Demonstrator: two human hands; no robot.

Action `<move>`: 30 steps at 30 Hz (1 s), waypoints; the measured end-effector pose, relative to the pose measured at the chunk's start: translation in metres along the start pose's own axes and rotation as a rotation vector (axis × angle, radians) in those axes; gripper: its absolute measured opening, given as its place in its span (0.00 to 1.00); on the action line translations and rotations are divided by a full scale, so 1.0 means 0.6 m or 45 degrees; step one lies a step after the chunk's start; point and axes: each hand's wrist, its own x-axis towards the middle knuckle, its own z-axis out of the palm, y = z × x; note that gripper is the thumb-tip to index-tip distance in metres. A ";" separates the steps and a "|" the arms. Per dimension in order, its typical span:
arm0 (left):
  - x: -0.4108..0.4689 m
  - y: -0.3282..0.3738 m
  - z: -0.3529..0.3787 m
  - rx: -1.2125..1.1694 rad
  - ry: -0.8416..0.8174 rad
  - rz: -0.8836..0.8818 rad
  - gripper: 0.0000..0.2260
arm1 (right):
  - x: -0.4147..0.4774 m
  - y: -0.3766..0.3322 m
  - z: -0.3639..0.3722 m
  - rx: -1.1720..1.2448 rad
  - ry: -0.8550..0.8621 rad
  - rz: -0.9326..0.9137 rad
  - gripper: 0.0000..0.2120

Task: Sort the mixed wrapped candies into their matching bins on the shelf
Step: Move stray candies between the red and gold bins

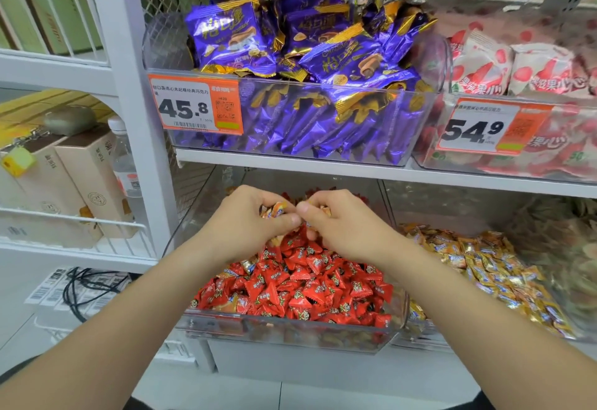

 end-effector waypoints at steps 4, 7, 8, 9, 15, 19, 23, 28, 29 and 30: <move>-0.017 0.031 0.010 -0.148 -0.042 0.011 0.04 | -0.036 0.010 -0.006 0.104 0.207 0.081 0.15; -0.027 0.054 0.032 -0.403 -0.131 -0.079 0.06 | -0.076 0.029 -0.043 0.167 0.261 0.136 0.16; -0.031 0.062 0.044 -0.516 -0.190 -0.134 0.07 | -0.091 0.036 -0.060 0.120 0.259 0.117 0.15; -0.035 0.074 0.059 -0.611 -0.264 -0.183 0.08 | -0.105 0.045 -0.079 0.050 0.253 0.092 0.15; -0.054 0.158 0.184 -0.709 -0.512 -0.051 0.09 | -0.167 0.144 -0.182 -0.092 0.241 0.285 0.09; -0.024 0.196 0.273 -0.231 -0.391 0.201 0.03 | -0.182 0.239 -0.218 -0.401 0.251 0.448 0.05; 0.013 0.215 0.357 0.168 -0.185 0.275 0.07 | -0.196 0.295 -0.242 -0.471 0.067 0.327 0.17; 0.042 0.190 0.415 0.281 -0.480 0.089 0.24 | -0.199 0.330 -0.221 -0.553 -0.333 0.157 0.24; 0.040 0.188 0.417 0.313 -0.547 0.118 0.24 | -0.195 0.343 -0.213 -0.607 -0.365 0.155 0.25; 0.037 0.187 0.416 0.342 -0.582 0.163 0.23 | -0.192 0.350 -0.212 -0.650 -0.348 0.160 0.25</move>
